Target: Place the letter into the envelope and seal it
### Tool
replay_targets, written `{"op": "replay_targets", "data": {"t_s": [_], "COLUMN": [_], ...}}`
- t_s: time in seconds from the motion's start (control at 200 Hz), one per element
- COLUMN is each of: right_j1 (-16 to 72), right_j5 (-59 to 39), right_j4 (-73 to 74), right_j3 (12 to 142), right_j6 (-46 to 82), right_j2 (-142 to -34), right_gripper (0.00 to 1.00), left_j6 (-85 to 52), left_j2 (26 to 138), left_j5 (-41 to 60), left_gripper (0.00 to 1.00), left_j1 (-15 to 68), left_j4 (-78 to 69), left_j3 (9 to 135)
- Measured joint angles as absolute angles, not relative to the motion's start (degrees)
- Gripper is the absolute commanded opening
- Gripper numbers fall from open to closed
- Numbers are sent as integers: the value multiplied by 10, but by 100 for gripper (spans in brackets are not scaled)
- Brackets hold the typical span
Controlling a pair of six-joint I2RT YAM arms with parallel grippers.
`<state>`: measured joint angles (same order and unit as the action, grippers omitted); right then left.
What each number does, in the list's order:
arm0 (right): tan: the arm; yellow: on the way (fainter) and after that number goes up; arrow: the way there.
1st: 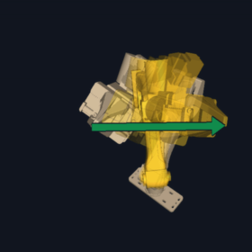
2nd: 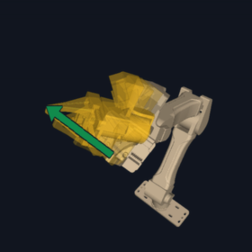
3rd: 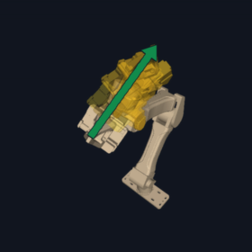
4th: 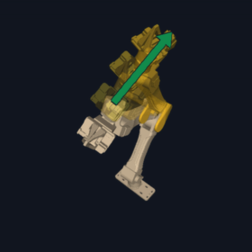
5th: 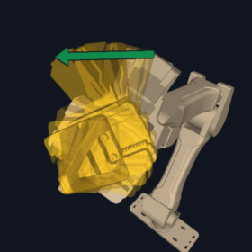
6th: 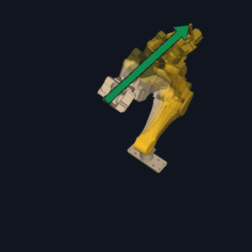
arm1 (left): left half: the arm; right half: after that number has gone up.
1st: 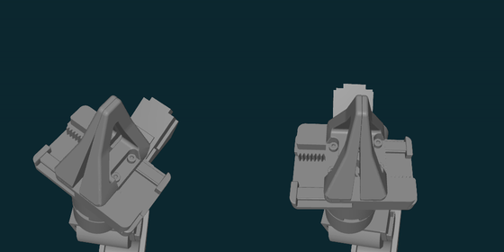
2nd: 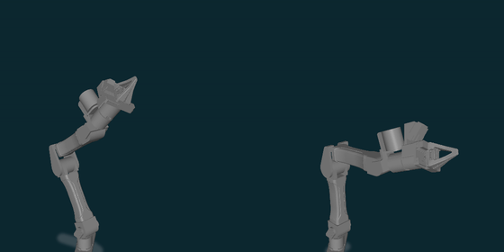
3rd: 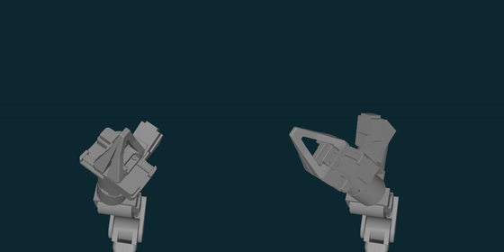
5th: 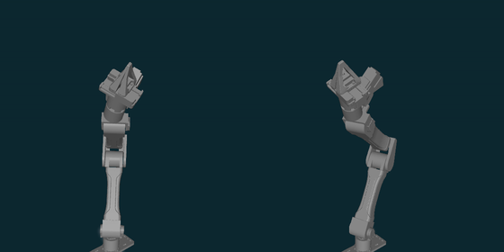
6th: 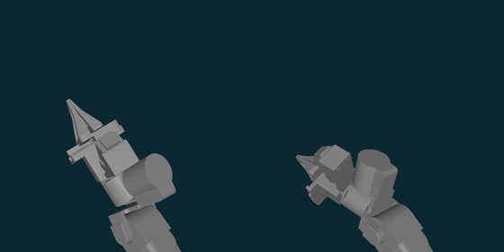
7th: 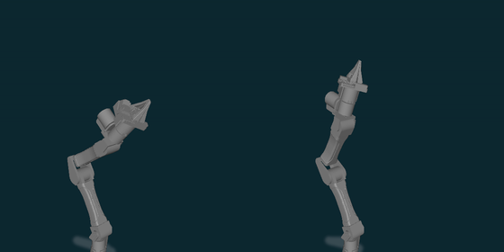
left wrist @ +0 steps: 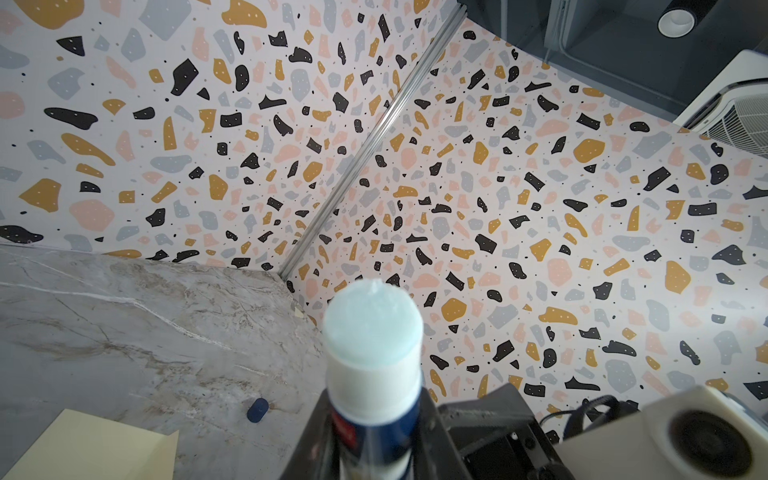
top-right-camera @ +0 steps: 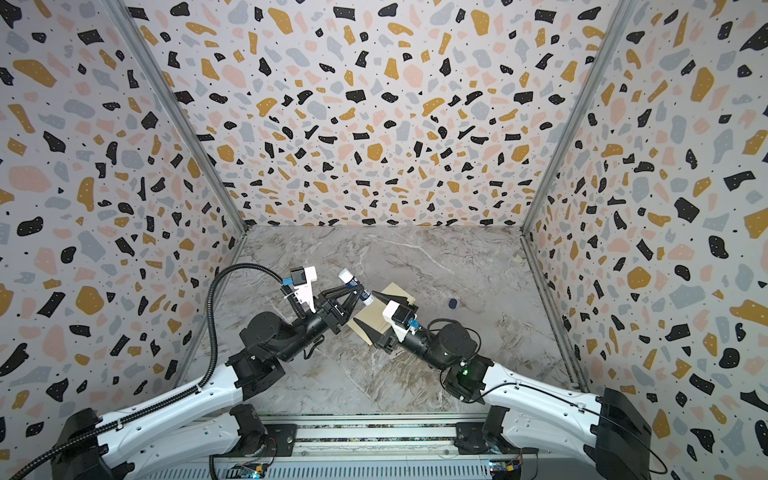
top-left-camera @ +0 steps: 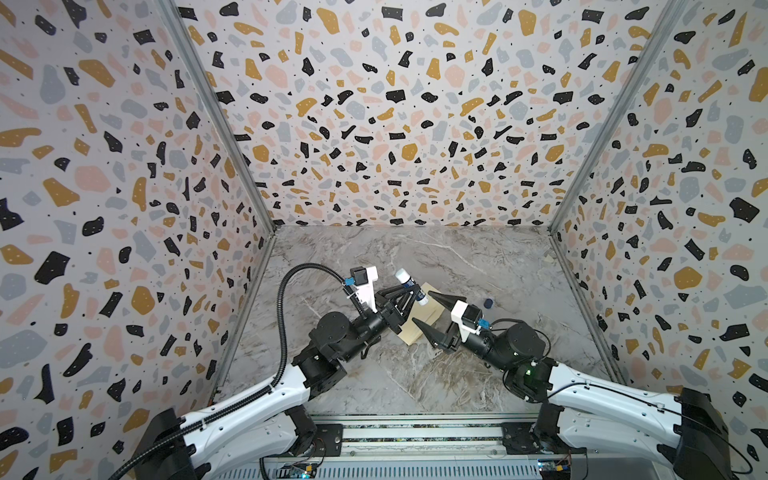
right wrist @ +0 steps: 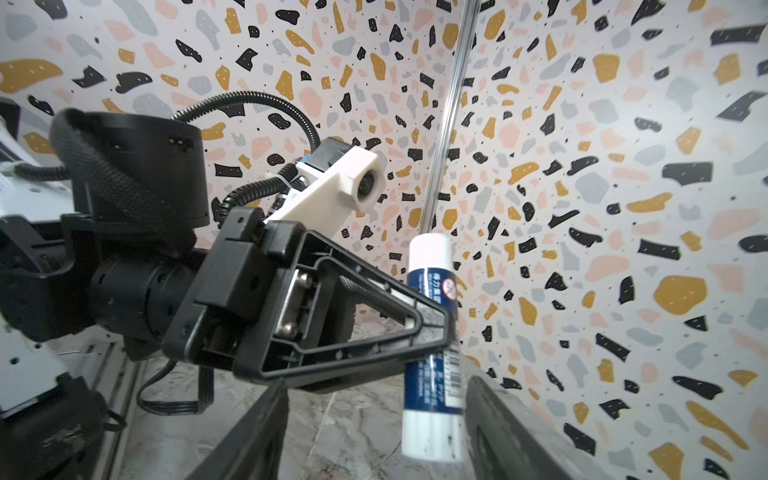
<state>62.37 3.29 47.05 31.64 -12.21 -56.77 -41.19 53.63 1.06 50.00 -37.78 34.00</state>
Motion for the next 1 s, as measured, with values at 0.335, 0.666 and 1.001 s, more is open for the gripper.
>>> {"op": "replay_targets", "data": {"t_s": [0.335, 0.666, 1.001], "right_j1": [664, 665, 666], "right_j5": [201, 222, 219], "right_j4": [536, 547, 545], "right_j3": [311, 311, 312], "right_j6": [-284, -299, -287], "right_j2": [-628, -641, -646], "right_gripper": [48, 33, 11], "left_j6": [-412, -412, -412], "left_j2": [536, 536, 536], "left_j5": [10, 10, 10], "left_gripper": [0, 0, 0], "left_j1": [500, 500, 500], "left_j4": [-375, -375, -374], "left_j3": [340, 340, 340]}}
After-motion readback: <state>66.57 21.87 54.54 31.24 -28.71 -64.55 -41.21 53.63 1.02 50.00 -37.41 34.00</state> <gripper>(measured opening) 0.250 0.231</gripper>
